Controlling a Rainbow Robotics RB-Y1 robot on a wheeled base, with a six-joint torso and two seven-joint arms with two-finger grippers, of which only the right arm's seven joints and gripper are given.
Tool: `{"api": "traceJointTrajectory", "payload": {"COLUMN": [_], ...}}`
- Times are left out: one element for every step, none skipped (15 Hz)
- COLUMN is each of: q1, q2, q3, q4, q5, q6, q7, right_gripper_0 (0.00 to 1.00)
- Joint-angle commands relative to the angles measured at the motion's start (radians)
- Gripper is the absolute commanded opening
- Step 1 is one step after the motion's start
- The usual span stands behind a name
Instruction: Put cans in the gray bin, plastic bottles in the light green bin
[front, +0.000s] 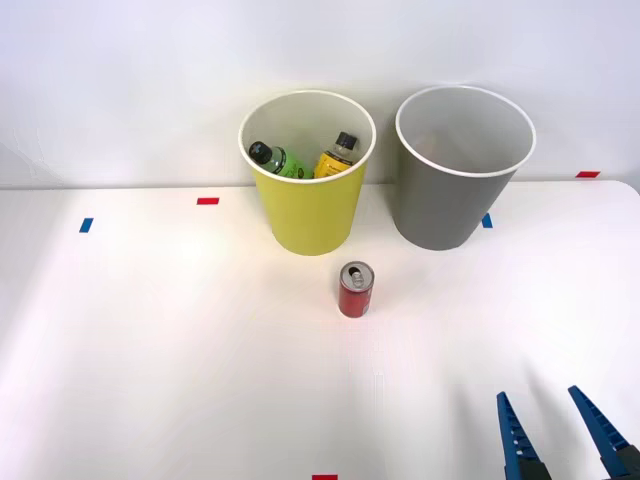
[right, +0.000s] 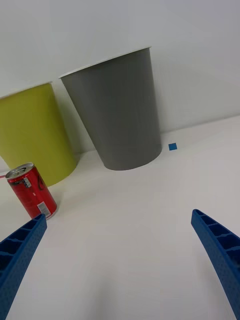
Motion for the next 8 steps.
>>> {"api": "traceJointTrajectory", "payload": {"q1": [0.0,0.0,0.0,0.0,0.0,0.0,0.0,0.0], "q2": [0.0,0.0,0.0,0.0,0.0,0.0,0.0,0.0], "q3": [0.0,0.0,0.0,0.0,0.0,0.0,0.0,0.0], "q4": [0.0,0.0,0.0,0.0,0.0,0.0,0.0,0.0], "q5": [0.0,0.0,0.0,0.0,0.0,0.0,0.0,0.0], "q6": [0.0,0.0,0.0,0.0,0.0,0.0,0.0,0.0], "q7": [0.0,0.0,0.0,0.0,0.0,0.0,0.0,0.0], "right_gripper_0": [1.0,1.0,1.0,1.0,1.0,1.0,1.0,1.0]}}
